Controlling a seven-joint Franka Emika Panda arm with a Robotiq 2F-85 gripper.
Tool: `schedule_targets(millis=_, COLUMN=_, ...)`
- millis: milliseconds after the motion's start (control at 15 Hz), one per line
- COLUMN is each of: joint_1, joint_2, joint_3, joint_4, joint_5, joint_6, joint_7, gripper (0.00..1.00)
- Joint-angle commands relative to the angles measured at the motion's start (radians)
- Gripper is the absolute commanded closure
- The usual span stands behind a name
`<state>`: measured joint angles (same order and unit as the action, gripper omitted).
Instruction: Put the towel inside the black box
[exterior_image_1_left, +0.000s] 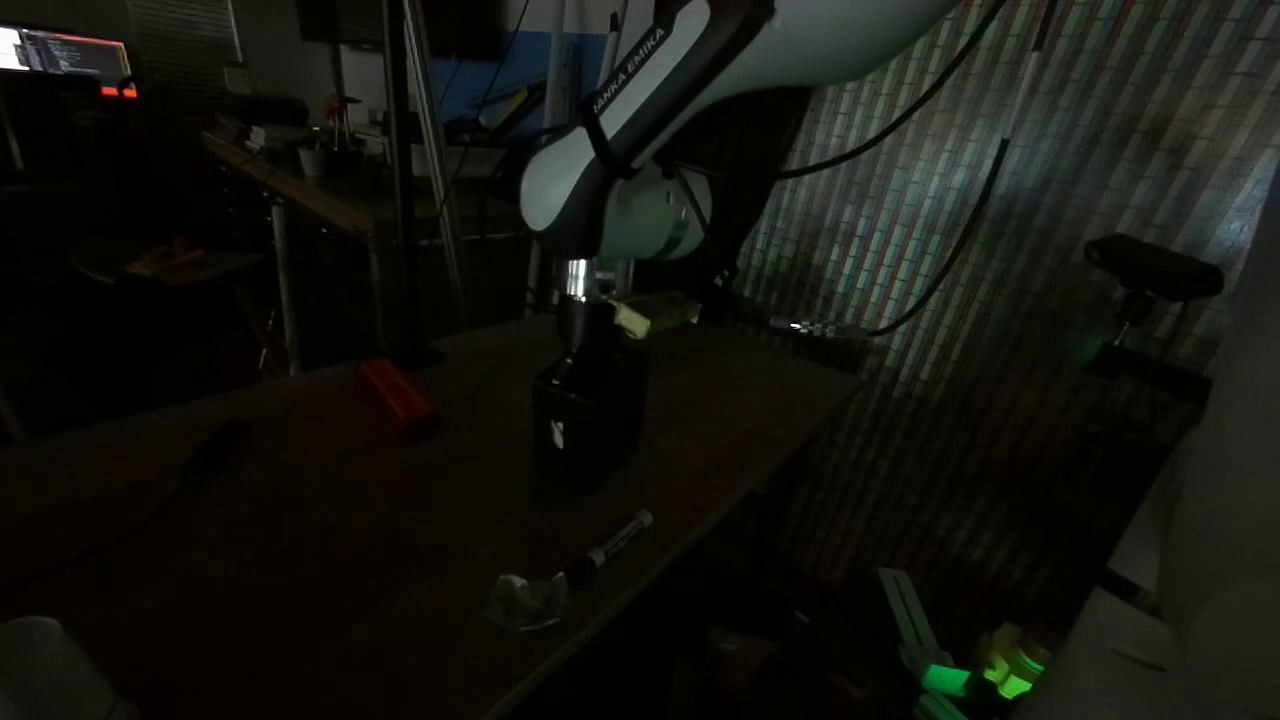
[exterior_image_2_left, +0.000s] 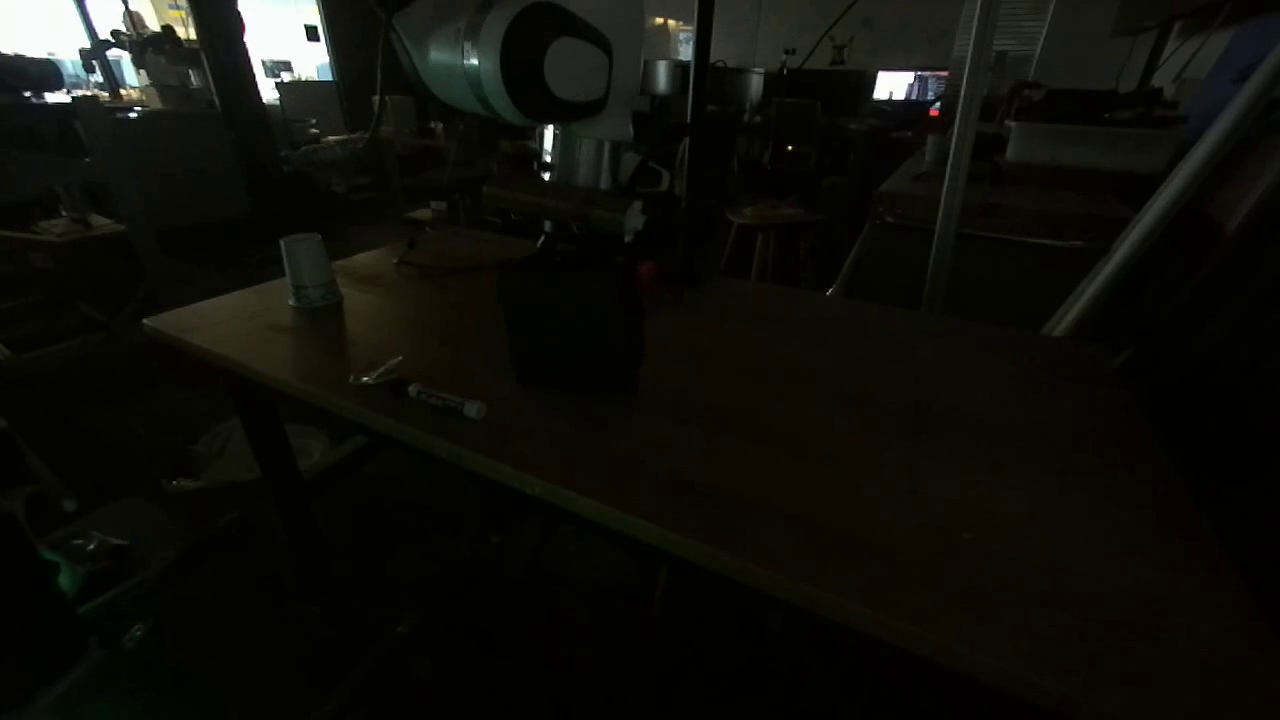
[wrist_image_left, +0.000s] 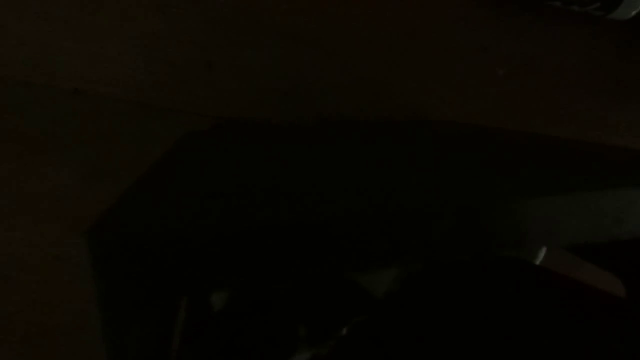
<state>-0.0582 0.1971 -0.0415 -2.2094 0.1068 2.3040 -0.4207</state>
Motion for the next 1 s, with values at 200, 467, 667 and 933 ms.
schedule_targets(millis=200, joint_1=-0.041, joint_2=-0.039, joint_3=0.022, joint_4=-0.030, joint_5=0.065, joint_6=0.002, joint_7=-0.065, gripper=1.00)
schedule_targets(millis=467, joint_1=-0.049, joint_2=-0.139, joint_3=0.003, joint_4=-0.064, joint_5=0.024, joint_6=-0.013, joint_7=-0.052, gripper=1.00)
schedule_targets(millis=667, joint_1=-0.048, joint_2=-0.234, joint_3=-0.011, joint_4=-0.094, joint_5=-0.014, joint_6=-0.032, joint_7=-0.045, gripper=1.00)
schedule_targets(millis=933, joint_1=-0.042, joint_2=-0.381, joint_3=-0.033, joint_4=-0.150, joint_5=-0.044, joint_6=-0.064, joint_7=-0.039, gripper=1.00)
